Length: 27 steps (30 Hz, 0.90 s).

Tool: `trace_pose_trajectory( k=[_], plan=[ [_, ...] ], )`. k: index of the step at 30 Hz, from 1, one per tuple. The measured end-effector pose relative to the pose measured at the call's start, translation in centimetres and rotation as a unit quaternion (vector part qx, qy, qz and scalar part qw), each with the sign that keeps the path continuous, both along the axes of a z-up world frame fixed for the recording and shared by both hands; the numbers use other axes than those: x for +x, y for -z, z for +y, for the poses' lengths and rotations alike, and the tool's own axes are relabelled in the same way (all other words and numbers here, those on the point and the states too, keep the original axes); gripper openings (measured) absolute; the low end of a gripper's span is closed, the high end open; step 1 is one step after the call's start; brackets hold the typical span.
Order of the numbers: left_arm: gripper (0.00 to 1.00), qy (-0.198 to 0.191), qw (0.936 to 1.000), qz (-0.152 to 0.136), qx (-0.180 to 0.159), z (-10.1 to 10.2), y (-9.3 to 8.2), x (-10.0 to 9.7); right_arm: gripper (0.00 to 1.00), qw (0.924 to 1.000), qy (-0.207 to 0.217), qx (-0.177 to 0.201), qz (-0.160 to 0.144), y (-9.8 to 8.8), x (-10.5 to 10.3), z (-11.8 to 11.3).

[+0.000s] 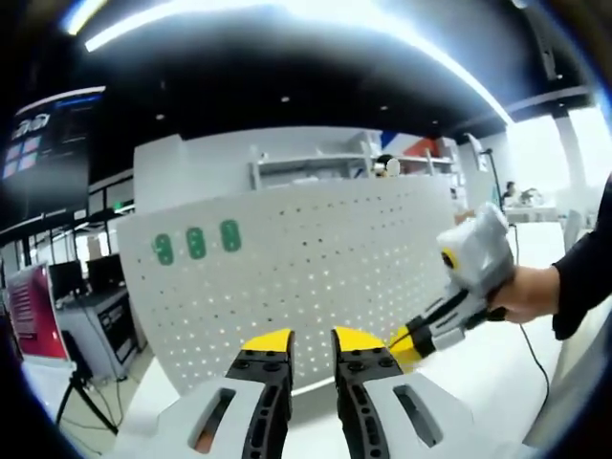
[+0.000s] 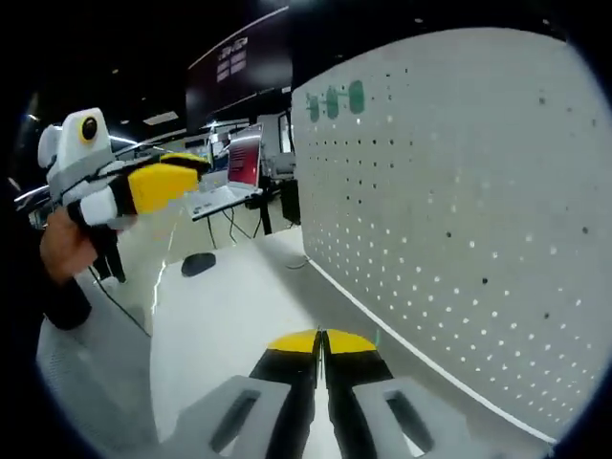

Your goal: Insert the hook assembly into the mounting plate slot until the hook locks in place.

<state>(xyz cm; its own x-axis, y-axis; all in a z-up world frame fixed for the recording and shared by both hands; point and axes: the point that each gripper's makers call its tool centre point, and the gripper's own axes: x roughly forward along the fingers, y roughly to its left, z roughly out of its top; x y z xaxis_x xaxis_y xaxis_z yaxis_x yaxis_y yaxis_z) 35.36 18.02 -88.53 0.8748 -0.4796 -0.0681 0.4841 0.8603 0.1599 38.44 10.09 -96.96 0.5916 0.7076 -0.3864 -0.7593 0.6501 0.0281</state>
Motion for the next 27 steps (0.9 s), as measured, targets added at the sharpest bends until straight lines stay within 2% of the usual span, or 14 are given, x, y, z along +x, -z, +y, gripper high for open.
trace_pose_trajectory(
  k=[5, 12, 21, 27],
  plan=[
    [0.16, 0.008, 1.0, 0.002, 0.003, -0.3, 0.2, -0.3, 0.0, 0.9993, -0.011, 0.013, -0.032, -3.1, -1.3, 0.4],
    [0.16, 0.028, 0.9996, 0.003, 0.005, -0.9, 0.2, -0.8, 0.0, 0.9969, -0.029, 0.03, -0.067, -6.2, -3.2, 0.8],
    [0.15, 0.073, 0.9971, 0.017, -0.008, -2.5, 0.5, -1.8, 0.0, 0.9925, -0.057, 0.052, -0.095, -8.9, -4.8, 1.3],
    [0.14, 0.097, 0.9952, 0.011, -0.002, -2.7, 0.0, -2.4, 0.0, 0.9896, -0.08, 0.053, -0.107, -9.6, -5.7, 1.7]
  ],
)
